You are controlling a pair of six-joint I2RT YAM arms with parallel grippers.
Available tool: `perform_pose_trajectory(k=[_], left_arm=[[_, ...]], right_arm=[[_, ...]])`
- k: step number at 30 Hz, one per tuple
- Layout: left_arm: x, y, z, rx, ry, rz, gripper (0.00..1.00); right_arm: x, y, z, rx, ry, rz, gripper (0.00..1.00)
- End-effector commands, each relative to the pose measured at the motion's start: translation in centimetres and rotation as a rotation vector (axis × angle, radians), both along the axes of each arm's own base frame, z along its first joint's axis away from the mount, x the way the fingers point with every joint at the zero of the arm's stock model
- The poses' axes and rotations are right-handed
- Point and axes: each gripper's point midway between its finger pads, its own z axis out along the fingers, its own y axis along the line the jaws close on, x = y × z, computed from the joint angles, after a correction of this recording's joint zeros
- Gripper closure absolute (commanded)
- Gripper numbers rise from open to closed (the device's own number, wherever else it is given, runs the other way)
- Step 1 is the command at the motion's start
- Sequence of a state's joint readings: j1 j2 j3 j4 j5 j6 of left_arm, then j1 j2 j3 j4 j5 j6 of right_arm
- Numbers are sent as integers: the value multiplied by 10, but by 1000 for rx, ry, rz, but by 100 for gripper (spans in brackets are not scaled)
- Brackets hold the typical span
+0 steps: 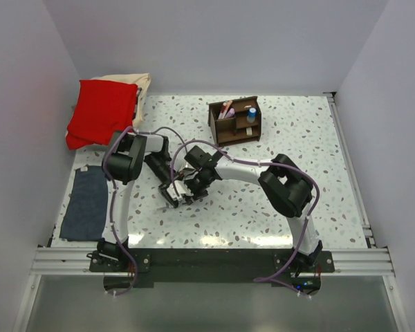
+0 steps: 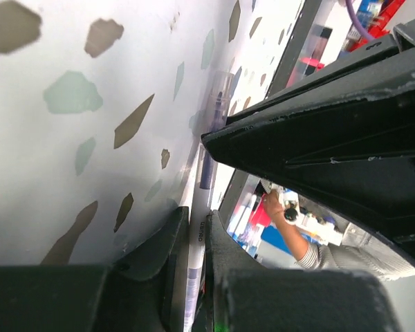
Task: Sort the stationery into containers
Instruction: Close the pen cap on the pen.
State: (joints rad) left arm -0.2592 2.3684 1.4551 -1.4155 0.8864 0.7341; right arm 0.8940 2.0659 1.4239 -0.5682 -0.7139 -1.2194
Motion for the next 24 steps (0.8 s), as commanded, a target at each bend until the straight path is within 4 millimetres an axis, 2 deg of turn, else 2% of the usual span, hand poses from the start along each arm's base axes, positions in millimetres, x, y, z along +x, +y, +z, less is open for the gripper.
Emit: perform_pose_trajectory(k=[1,2,3,4,8,11,13,14,15,17,18,19,20,21,24], left_arm=[[80,-43,-39,-229,-386,160,100],[74,-43,-39,-211,-392,165,100],[83,-47,-39,-219,-454,169,100],[86,-50,-30,-217,-475,177,100],[83,-60,-32,-217,-470,167,100],[81,-59,-34,-215,-468,155,100],[77,-55,-28,-215,-483,129,100],[74,-51,-27,-208,-486,116,100],[67,-48,-24,-208,-480,93,100],[60,-43,-16,-212,-486,64,100],[50,-39,-8,-220,-470,38,100],[46,-35,-6,-214,-467,25,100],[41,-32,-2,-208,-459,19,100],[41,-31,5,-210,-486,10,100],[36,-25,12,-197,-522,-12,100]], right_arm=[[-64,58,32,209,182,129,100],[-62,60,30,173,196,74,100],[-61,61,28,185,183,63,100],[-61,61,28,193,177,53,100],[-63,64,29,186,199,9,100],[-62,63,28,189,188,9,100],[-59,55,25,135,182,-12,89],[-52,49,24,120,170,-17,84],[-53,39,24,85,176,-26,75],[-34,23,20,48,134,-69,71],[-31,10,21,8,143,-84,71],[-23,5,32,23,134,-95,67],[-4,-9,38,17,135,-150,63],[5,-16,45,18,125,-175,53],[31,-45,78,13,67,-238,48]])
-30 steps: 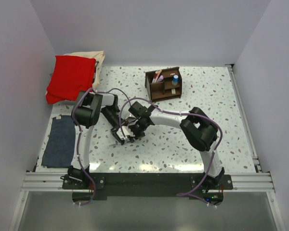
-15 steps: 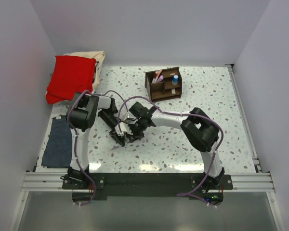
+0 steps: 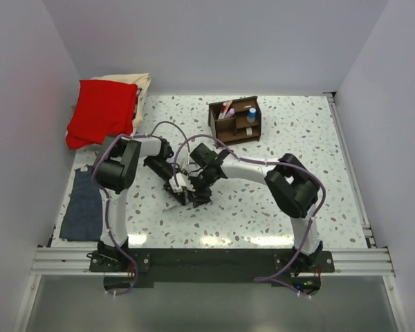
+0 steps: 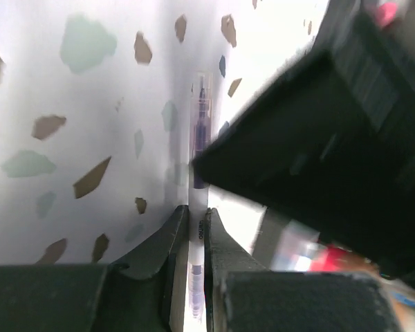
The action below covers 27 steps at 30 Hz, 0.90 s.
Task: Sort the stationery into containers
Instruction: Close the pen cap on the pen, then pick up the pen from the center of the board.
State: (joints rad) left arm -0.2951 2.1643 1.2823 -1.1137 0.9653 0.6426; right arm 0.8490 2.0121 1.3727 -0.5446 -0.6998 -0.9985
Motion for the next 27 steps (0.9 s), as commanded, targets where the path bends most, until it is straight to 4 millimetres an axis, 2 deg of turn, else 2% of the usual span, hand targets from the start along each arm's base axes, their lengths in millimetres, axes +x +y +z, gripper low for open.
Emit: perform_pose_trajectory(k=[1,3,4,6,7,8,9,10,11,12,16,17,19,20,21,22,24,25,27], left_arm=[[29,0,8,-76,-296,-66,100],[31,0,18,-75,-325,-65,100],[35,0,24,-76,-347,-66,100],[39,-1,40,-85,-396,-73,100],[46,-2,48,-87,-430,-72,100],[49,-2,56,-91,-451,-69,100],[56,-5,73,-112,-509,-65,100],[60,-7,82,-128,-538,-55,100],[66,-9,92,-143,-582,-46,100],[72,-11,108,-161,-636,-34,100],[86,-20,144,-241,-739,10,100],[95,-25,159,-273,-795,43,100],[98,-32,173,-341,-840,81,100],[113,-39,198,-396,-938,127,100],[114,-42,202,-427,-950,152,100],[134,-49,229,-498,-1095,174,100],[139,-54,259,-564,-1091,274,100],[147,-58,281,-624,-1157,293,100],[155,-63,298,-661,-1088,368,100]], right_arm=[[34,-36,90,81,-88,-70,45],[41,-49,110,86,-100,-127,44],[50,-61,136,119,-106,-217,44],[63,-67,165,193,-112,-334,43],[72,-78,177,212,-55,-466,43],[79,-80,201,291,-81,-525,43],[83,-84,210,322,-58,-585,42],[87,-91,217,344,10,-686,42],[89,-95,230,395,5,-726,42],[93,-98,233,412,23,-780,41],[103,-108,240,467,201,-988,41],[108,-107,243,498,233,-1028,41],[115,-111,248,535,303,-1117,41],[117,-111,250,534,304,-1125,41],[118,-110,249,525,303,-1123,42],[124,-111,254,520,283,-1137,42],[137,-113,258,512,263,-1179,42],[141,-110,277,547,247,-1165,42],[148,-105,290,588,266,-1162,42]])
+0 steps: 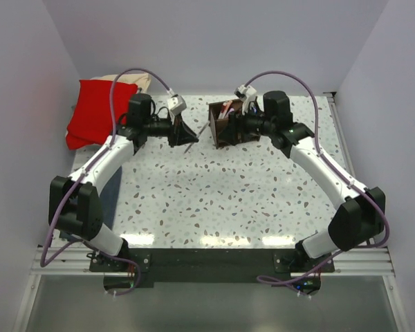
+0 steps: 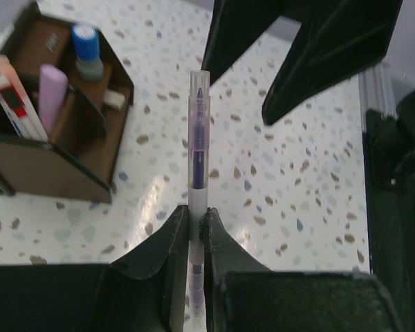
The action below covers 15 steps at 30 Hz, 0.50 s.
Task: Sort the stationery into containers
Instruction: Pick up the pen from the center of the board.
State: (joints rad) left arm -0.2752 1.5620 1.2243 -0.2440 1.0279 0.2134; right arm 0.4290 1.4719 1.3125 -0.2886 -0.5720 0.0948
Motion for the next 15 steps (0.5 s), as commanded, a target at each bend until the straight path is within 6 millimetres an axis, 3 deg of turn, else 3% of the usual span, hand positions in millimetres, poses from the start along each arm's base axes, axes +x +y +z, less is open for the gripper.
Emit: perform_pose_trajectory(k=[1,2,4,10,15], left_arm=[[34,-18,108,-310,-200,34,100],[34,-20,113,-359,-121,48,100],[36,-21,130,-431,-164,45,100],[48,-25,132,-465,-98,53,100],[47,-26,130,-461,-86,54,100]], right_arm=[[29,11,71,146,-90,-74,41],[33,13,75,164,-93,-79,41],[41,17,88,223,-102,-103,41],[51,28,117,341,-153,-91,41],[57,36,118,379,-151,-67,41]])
